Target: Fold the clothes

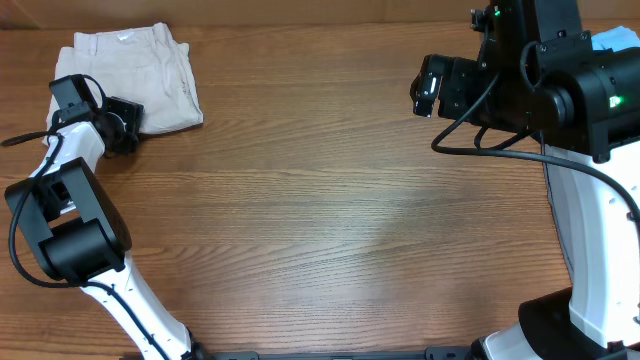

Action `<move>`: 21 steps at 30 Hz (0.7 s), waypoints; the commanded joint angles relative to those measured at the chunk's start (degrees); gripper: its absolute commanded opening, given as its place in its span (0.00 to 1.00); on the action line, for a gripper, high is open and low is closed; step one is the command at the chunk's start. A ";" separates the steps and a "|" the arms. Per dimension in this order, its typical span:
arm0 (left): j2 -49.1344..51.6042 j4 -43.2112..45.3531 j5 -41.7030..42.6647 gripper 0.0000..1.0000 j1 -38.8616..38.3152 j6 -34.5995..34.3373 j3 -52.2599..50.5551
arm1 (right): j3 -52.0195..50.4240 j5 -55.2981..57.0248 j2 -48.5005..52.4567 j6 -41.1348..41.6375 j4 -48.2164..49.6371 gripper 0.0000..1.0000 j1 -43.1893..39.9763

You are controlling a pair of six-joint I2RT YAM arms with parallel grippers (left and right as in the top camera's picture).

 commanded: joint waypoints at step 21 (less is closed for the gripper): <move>5.60 3.69 -8.76 0.65 3.52 7.06 -1.44 | -0.04 0.35 -0.15 -0.59 0.09 1.00 0.22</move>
